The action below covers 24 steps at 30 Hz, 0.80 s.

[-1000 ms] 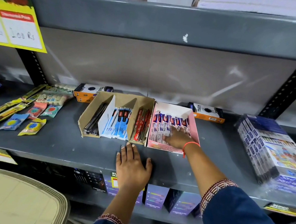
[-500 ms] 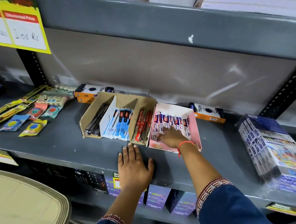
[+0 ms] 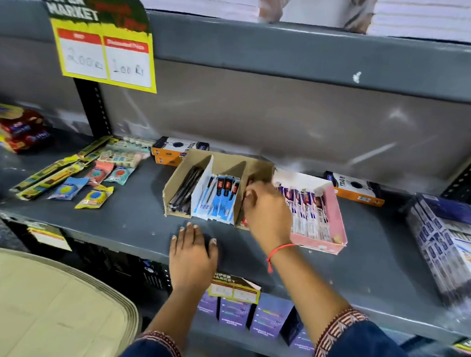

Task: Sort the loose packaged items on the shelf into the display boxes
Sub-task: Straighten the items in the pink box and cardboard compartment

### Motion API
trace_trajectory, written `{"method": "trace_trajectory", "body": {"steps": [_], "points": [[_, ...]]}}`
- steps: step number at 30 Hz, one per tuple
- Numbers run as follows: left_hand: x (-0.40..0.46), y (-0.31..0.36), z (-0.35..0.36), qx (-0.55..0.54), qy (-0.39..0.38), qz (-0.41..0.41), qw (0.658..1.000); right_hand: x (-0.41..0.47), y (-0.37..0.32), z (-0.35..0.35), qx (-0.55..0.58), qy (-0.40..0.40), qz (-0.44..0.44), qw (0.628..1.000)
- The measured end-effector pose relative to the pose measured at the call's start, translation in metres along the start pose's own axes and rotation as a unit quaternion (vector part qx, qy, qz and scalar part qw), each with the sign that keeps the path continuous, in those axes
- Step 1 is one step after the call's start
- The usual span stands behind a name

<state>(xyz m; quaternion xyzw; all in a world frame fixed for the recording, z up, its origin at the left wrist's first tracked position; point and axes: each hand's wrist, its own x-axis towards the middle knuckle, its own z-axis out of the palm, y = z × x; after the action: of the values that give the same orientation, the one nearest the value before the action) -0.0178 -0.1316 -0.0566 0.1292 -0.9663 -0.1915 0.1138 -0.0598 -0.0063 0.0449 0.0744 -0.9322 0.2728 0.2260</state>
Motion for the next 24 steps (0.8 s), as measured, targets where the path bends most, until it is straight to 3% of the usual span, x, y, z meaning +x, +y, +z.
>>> {"method": "trace_trajectory", "body": {"steps": [5,8,16,24], "points": [[0.013,-0.036,-0.008,0.019,0.009,-0.019,1.0,-0.026,-0.03,0.047,-0.063,-0.177,-0.048,0.981],[0.013,-0.039,-0.004,0.002,0.017,-0.016,1.0,-0.025,-0.04,0.075,-0.085,-0.241,-0.039,0.966],[0.017,-0.04,0.002,0.006,0.004,-0.016,1.0,0.007,-0.044,0.112,-0.136,-0.318,-0.004,0.938],[0.019,-0.043,-0.004,0.024,-0.048,-0.007,0.999,0.007,-0.042,0.11,-0.196,-0.245,-0.063,0.948]]}}
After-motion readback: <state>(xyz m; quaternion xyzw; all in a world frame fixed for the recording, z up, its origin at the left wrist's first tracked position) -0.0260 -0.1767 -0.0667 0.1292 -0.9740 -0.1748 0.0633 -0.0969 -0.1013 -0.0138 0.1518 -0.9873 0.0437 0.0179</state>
